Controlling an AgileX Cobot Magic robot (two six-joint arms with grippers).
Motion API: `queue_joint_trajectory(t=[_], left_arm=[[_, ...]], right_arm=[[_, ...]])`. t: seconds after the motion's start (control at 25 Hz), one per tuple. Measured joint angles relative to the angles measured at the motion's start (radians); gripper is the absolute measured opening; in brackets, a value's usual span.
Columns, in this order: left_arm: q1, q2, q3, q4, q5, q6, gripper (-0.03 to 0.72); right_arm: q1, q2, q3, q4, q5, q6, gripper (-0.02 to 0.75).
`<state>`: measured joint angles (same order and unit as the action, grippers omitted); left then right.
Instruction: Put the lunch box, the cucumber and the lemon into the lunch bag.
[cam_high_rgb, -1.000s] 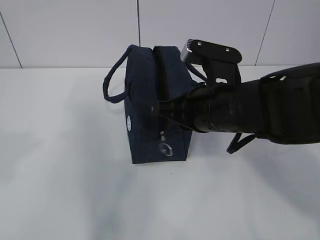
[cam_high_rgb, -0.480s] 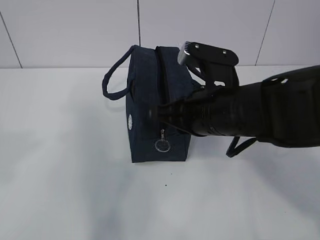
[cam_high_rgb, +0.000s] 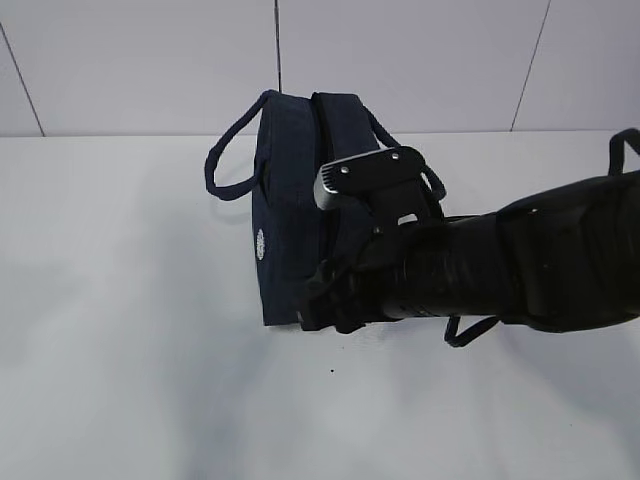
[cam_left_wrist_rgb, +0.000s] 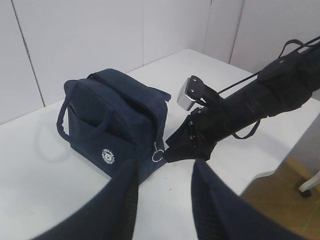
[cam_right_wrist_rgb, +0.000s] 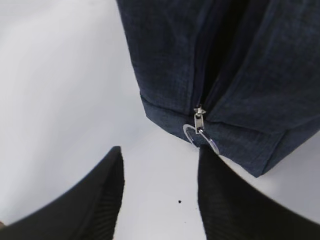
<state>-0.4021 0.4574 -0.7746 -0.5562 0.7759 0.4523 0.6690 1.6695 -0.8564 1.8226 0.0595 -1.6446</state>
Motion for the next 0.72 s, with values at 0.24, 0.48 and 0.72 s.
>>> queue_joint_trajectory(t=[0.24,0.48,0.72], left_arm=[[0.0,0.0,0.0,0.0,0.0,0.0,0.239],[0.0,0.0,0.0,0.0,0.0,0.0,0.239],[0.0,0.0,0.0,0.0,0.0,0.0,0.239]], right_arm=[[-0.004,0.0,0.0,-0.001,0.005,-0.057,0.384],[-0.121,0.002,0.0,0.003,0.184,0.005,0.388],[-0.328,0.019,0.0,-0.233,0.56,0.2,0.388]])
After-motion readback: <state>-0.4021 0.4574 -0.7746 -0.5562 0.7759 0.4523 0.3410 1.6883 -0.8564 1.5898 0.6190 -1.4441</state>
